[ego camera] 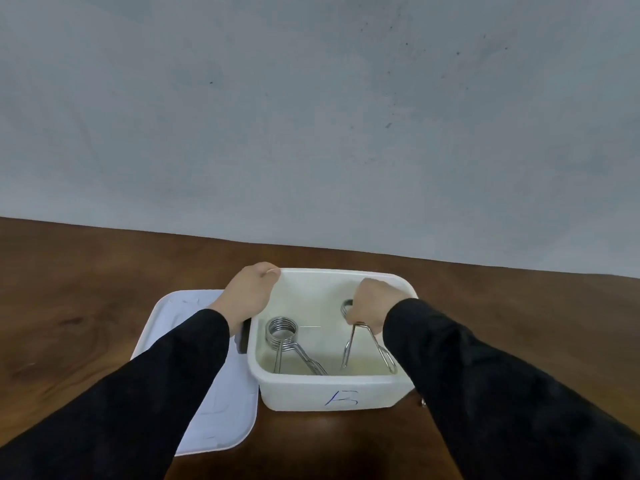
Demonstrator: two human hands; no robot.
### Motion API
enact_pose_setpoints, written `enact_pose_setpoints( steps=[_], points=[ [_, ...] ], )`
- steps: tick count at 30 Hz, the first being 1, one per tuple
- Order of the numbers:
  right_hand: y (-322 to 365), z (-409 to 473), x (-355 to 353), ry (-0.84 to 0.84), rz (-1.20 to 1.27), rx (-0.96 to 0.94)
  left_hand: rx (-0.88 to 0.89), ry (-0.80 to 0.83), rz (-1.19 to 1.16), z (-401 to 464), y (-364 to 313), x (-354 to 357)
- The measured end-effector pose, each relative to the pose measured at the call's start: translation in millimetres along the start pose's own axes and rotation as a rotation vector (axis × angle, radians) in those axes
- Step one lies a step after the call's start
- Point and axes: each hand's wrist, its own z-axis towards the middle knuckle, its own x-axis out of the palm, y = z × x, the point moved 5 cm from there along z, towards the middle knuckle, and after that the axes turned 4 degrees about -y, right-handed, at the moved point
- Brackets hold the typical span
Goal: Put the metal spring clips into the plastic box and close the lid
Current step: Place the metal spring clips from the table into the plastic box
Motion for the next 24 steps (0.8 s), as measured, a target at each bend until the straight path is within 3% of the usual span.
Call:
enact_pose_setpoints(
  steps=[4, 7, 11, 12, 15, 17, 18, 24],
  points=[
    [-7, 13, 46, 0.109, 0.017, 0.109, 0.002, -0.004, -0.013, 1, 1, -1],
    [-7, 18, 58, 0.177, -0.021, 0.092, 0.003, -0.003, 0.005, 1, 1, -1],
    [-4, 14, 43, 0.14, -0.026, 0.055, -0.006, 0.0, 0.015, 3, 4, -1],
    [-7, 14, 29, 0.092, 0.024, 0.046, -0.001, 0.0, 0.019, 3, 4, -1],
    [-40, 5, -30, -0.166, 0.561, 0.133, 0.012, -0.004, 0.031, 2, 2, -1],
    [-85, -5, -61, -0.394, 0.679, 0.191, 0.01, -0.012, 0.03, 3, 2, -1],
    [-107, -12, -64, -0.415, 0.672, 0.225, 0.009, -0.015, 0.038, 3, 3, -1],
    [-147, -36, 21, 0.125, 0.332, 0.328, 0.008, -0.029, 0.068, 6, 6, 0]
  ],
)
